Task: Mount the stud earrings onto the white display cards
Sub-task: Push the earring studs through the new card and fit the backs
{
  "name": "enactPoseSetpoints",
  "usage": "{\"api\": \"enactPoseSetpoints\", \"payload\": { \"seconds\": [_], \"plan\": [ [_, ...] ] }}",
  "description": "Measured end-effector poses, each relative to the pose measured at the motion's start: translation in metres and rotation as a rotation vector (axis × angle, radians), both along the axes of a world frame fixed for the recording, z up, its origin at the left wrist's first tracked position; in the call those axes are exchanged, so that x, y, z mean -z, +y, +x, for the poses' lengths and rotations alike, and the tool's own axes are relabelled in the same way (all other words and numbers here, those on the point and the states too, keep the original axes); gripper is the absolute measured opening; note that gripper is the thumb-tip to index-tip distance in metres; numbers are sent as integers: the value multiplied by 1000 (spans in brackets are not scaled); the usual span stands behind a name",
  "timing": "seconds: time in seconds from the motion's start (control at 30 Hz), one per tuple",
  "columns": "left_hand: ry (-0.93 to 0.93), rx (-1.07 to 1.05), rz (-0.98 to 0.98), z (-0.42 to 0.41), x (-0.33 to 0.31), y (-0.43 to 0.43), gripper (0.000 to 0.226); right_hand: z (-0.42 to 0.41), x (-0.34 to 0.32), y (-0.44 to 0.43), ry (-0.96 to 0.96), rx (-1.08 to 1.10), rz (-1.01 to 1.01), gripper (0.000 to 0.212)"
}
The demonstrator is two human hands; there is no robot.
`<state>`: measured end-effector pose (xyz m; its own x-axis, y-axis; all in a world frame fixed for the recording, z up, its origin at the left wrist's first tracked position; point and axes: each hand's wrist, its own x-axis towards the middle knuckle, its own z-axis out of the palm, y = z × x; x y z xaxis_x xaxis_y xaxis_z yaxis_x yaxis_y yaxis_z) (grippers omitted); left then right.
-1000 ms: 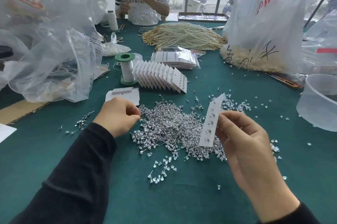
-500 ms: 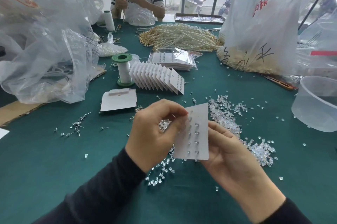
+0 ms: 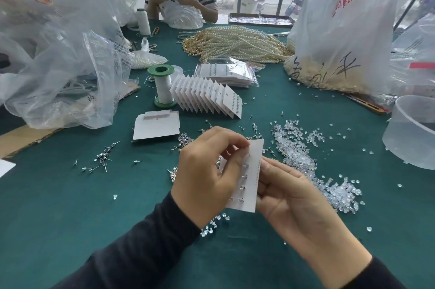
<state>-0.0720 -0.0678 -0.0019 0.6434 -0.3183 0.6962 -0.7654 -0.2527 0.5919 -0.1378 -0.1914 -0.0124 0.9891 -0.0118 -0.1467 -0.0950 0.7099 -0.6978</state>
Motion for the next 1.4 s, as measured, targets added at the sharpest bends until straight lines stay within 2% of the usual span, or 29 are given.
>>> {"api": "enactPoseSetpoints", "payload": {
  "seconds": [0.13,0.23,0.33,0.4,0.43,0.53,0.63,0.7,0.77,0.83,0.9,1.0,1.07,1.13,1.23,1.3,1.4],
  "plan": [
    [32,32,27,-1,1,-1,5,0,3,0,26,51,3,30],
    [143,139,-8,-3,-1,-1,11,0,3,2,48,179,-78,27],
    [217,191,-12,-7,-3,-1,36,-2,2,4,-39,399,-370,14],
    [209,177,4,-10,-3,-2,42,-4,3,5,-112,548,-613,7],
    [209,179,0,-12,-2,-3,42,-5,2,6,-158,612,-706,3],
    [275,248,-29,-13,-1,-4,40,-6,3,8,-283,779,-982,17],
    [368,305,-40,-15,-1,-5,25,-4,6,12,-341,850,-1161,6],
    [373,306,-38,-15,-2,-5,14,-2,9,14,-366,893,-1264,8],
    [365,288,-43,-14,-3,-4,12,-1,9,15,-410,907,-1329,9],
    [323,216,-37,-8,-2,-1,17,-1,8,18,-441,878,-1351,11],
    [308,103,-28,0,1,1,35,-2,6,20,-480,833,-1372,16],
    [450,-9,-145,15,2,8,40,-6,3,18,-627,827,-1495,20],
    [537,-75,-198,26,3,13,40,-8,4,15,-665,730,-1568,12],
    [600,-103,-237,35,6,16,43,-8,7,14,-607,469,-1691,2],
    [621,-113,-256,38,9,17,45,-9,17,10,-462,74,-1822,5],
    [585,-131,-223,36,8,17,45,-10,19,8,-401,-36,-1832,7],
    [568,-146,-188,35,7,16,44,-11,18,8,-374,-68,-1827,8]
  ]
}}
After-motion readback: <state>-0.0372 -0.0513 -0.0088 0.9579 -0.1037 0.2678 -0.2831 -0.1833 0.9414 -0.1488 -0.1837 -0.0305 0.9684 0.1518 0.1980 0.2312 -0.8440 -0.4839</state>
